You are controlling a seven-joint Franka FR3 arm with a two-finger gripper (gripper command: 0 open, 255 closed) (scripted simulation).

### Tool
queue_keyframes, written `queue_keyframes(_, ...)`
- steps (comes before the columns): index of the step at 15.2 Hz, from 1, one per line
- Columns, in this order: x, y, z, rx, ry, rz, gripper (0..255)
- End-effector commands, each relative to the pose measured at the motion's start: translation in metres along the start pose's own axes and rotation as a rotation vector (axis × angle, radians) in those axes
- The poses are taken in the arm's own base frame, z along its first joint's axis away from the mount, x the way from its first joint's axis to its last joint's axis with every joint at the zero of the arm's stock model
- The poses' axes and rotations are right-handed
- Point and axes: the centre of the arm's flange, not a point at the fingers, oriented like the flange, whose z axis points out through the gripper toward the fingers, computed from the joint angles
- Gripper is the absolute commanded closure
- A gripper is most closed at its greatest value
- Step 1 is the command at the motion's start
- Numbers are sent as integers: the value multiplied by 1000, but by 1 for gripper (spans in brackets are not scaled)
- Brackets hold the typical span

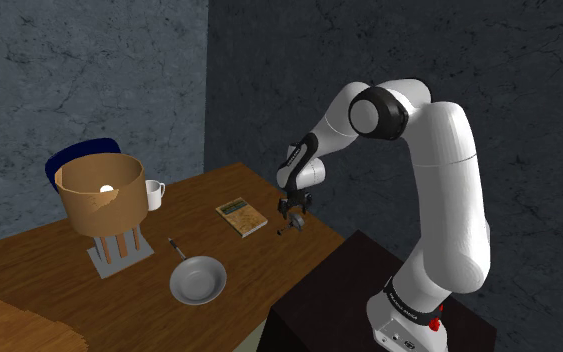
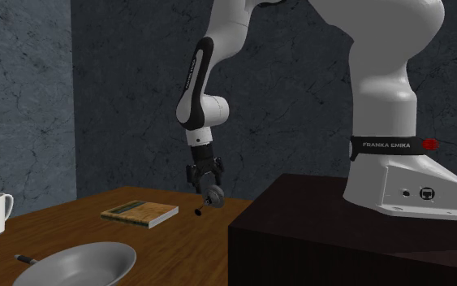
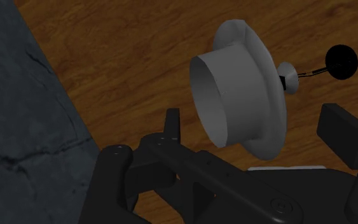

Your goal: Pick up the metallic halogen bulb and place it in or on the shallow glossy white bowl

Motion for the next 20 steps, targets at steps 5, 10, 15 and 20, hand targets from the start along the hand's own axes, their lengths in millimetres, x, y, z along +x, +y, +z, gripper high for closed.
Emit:
queue_keyframes(5, 0, 0, 1, 0, 0, 0, 0)
queue_keyframes(10, 0, 0, 1, 0, 0, 0, 255)
queue_keyframes(15, 0, 0, 1, 0, 0, 0, 255)
queue_keyframes(20, -3, 4, -25, 0, 0, 0, 255)
